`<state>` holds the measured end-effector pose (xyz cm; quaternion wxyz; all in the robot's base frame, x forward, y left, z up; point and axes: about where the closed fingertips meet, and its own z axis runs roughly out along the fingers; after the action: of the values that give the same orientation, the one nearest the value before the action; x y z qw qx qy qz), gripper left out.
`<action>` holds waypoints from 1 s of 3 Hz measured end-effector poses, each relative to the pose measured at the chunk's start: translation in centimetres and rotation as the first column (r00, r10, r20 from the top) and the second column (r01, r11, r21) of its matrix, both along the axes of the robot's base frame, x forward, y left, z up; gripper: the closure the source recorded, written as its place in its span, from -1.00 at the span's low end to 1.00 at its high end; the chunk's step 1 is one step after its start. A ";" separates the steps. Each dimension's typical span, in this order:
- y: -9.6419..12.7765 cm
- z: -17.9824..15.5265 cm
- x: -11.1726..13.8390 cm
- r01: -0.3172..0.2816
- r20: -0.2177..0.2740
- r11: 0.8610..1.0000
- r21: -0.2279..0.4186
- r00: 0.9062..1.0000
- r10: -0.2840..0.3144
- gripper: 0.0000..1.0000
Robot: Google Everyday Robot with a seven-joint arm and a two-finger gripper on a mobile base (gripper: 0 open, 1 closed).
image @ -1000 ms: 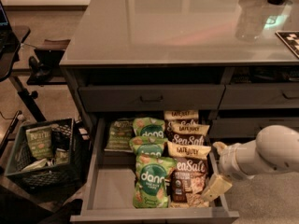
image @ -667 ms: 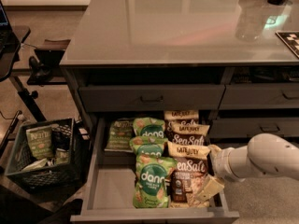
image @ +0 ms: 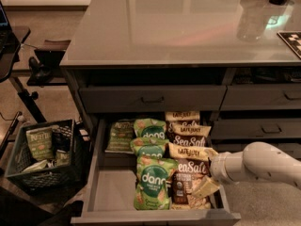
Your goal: Pick brown chip bag from middle drawer and place on counter
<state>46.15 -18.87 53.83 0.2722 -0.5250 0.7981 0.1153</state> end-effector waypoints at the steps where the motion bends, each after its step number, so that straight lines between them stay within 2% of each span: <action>1: 0.1 -1.2 1.1 -0.010 0.020 1.000 0.003 1.000 0.010 -0.88; 3: 0.3 -4.4 2.7 -0.029 0.021 0.999 0.017 0.999 0.029 -0.88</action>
Offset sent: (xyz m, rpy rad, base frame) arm 0.0277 0.0007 -0.0435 0.0220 -0.0393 0.0259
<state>48.81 -18.61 49.43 0.2831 -0.5352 0.7866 0.1209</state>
